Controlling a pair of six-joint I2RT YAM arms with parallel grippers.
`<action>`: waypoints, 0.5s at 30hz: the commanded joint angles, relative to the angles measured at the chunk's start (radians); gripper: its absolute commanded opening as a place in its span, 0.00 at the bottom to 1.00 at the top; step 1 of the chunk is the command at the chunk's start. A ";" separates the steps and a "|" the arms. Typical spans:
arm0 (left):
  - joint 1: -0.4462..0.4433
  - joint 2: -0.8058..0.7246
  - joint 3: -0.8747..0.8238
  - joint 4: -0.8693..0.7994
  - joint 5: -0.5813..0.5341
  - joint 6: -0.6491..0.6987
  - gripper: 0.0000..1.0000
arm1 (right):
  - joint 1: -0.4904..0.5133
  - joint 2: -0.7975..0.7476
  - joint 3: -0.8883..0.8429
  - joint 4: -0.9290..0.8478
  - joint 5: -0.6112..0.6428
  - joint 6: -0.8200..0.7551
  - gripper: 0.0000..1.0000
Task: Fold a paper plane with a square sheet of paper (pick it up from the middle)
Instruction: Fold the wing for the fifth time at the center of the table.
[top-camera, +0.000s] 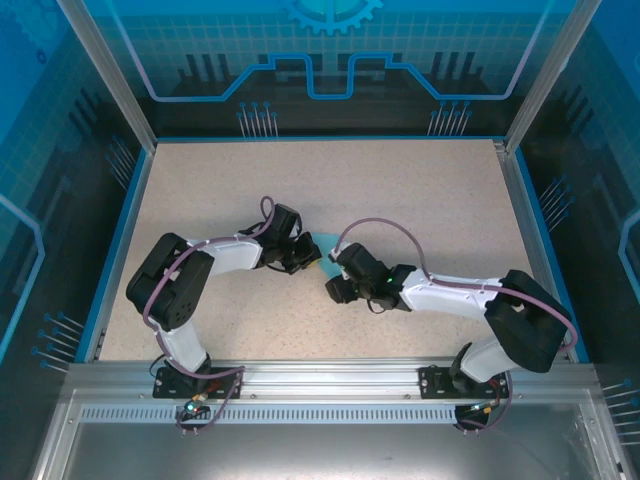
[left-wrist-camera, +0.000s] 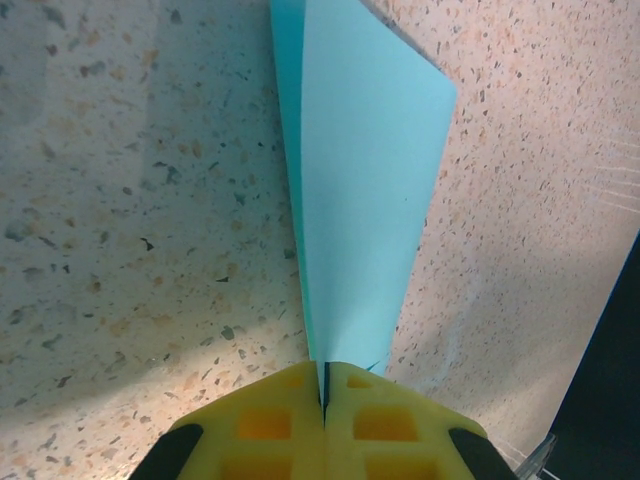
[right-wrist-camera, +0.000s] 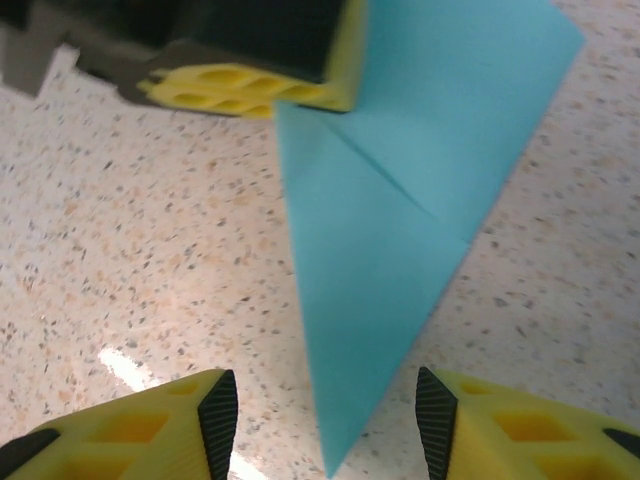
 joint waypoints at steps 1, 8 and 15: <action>0.012 -0.004 0.028 -0.038 0.029 0.025 0.05 | 0.051 0.075 0.088 -0.049 0.082 -0.093 0.51; 0.011 -0.007 0.034 -0.055 0.029 0.031 0.05 | 0.126 0.202 0.211 -0.131 0.243 -0.138 0.45; 0.012 -0.012 0.034 -0.061 0.031 0.035 0.05 | 0.148 0.245 0.201 -0.108 0.316 -0.110 0.43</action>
